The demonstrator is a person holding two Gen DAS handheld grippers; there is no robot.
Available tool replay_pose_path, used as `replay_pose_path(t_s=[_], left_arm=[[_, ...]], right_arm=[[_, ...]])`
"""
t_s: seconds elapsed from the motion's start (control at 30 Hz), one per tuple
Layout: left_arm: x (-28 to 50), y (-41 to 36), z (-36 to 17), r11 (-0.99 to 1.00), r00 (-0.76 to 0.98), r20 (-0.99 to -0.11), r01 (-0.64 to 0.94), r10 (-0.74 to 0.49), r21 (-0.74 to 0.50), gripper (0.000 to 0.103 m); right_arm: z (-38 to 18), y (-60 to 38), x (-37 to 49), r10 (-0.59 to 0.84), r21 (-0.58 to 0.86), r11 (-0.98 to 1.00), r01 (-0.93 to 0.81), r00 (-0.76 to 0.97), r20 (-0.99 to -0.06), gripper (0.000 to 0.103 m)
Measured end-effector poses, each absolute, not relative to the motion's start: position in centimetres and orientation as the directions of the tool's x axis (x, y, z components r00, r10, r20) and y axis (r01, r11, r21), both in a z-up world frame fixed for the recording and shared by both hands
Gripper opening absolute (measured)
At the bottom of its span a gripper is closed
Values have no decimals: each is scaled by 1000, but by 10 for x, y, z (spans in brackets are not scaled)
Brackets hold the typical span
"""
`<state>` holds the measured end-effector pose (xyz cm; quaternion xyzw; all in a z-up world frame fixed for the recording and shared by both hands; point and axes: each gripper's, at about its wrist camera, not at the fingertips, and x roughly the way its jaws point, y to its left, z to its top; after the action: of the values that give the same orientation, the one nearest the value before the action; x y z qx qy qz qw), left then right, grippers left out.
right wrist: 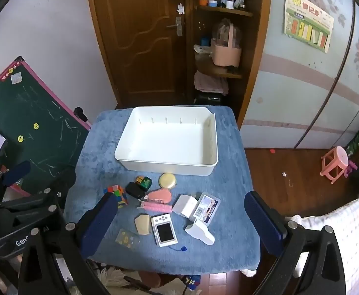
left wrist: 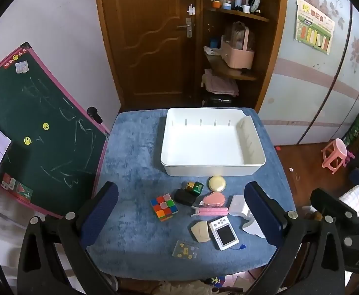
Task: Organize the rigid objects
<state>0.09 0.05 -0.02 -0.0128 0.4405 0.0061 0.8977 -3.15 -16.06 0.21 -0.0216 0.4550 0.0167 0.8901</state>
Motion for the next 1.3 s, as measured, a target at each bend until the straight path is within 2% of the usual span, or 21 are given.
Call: replay_pose_path(t_s=[0.2,1.3], left_arm=[[0,-3,1,999,641,-767,-25,34,23,102],[-5,3,-15,1000,621,-783,-20,30,22,102]], right_arm=[[8,-160,-27,62,32,998,-61,589,-805,103],[-5,-164,-27,55,40,998,-39,572,-819,103]])
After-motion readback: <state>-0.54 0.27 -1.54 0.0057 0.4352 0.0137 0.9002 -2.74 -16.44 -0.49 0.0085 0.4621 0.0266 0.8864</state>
